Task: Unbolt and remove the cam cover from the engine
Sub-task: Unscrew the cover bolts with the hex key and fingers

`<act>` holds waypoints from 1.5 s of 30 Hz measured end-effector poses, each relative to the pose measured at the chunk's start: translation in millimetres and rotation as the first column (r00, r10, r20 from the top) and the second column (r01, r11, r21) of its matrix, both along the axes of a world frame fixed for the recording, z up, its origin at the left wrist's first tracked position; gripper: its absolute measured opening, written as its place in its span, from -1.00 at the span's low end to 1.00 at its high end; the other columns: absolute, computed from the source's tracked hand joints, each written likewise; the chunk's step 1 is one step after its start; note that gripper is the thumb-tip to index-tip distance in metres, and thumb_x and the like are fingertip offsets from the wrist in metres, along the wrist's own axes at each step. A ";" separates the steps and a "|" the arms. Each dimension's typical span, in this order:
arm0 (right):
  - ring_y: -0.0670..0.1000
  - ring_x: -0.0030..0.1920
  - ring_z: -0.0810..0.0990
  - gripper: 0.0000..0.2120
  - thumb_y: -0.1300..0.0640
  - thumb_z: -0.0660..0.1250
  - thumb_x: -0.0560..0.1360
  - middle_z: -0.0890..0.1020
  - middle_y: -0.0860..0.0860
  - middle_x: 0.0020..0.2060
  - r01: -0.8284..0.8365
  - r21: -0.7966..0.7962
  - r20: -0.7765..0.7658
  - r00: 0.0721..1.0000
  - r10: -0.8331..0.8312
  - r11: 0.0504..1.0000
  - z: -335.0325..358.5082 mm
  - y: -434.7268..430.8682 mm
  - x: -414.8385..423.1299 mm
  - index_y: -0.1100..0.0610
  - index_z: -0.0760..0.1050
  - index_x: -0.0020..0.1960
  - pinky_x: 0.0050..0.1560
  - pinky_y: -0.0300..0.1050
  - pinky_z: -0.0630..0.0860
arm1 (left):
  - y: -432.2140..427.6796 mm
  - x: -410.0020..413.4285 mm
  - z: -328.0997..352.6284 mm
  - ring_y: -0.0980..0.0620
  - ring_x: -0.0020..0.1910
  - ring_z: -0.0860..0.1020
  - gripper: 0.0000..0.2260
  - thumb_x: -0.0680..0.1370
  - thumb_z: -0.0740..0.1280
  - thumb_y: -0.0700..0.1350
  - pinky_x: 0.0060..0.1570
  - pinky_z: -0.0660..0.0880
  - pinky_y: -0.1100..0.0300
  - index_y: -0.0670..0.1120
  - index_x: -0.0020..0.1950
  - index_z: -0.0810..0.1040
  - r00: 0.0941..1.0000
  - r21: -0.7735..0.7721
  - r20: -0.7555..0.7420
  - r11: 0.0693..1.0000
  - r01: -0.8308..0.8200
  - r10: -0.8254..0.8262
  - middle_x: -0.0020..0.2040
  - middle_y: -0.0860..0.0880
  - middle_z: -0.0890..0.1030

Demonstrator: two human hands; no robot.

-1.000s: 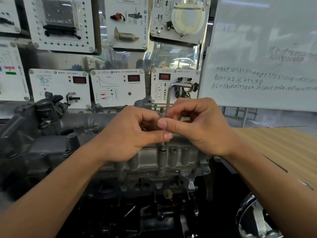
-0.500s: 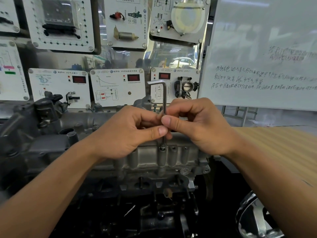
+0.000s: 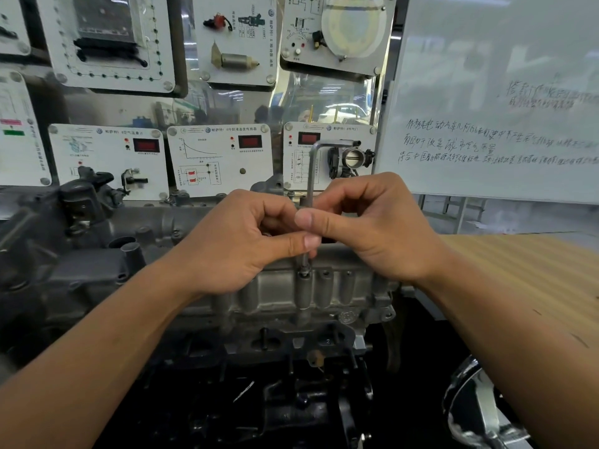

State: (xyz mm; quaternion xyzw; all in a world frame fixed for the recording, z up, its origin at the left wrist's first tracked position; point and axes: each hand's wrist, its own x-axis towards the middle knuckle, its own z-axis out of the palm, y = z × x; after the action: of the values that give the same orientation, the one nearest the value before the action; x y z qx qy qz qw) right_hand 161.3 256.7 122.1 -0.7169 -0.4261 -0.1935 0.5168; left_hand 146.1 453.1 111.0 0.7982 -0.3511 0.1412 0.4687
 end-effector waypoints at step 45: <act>0.14 -0.25 0.66 -0.92 0.27 0.36 0.56 0.66 0.13 -0.34 -0.056 -0.109 0.017 0.998 0.058 0.992 0.0 -0.2 0.3 0.24 0.61 -0.09 -0.06 -0.02 0.60 | 5.4 -3.1 2.0 0.07 -0.01 0.71 -0.86 0.52 0.40 -0.07 0.10 0.56 0.30 -0.01 0.00 0.74 0.996 0.015 -0.054 0.997 0.071 -0.070 -0.07 0.02 0.75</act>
State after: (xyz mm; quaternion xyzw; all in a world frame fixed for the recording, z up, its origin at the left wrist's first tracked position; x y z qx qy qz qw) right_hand 161.6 256.5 122.1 -0.7293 -0.4615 -0.1623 0.4782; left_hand 143.0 458.5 113.0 0.7927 -0.3676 0.1002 0.4759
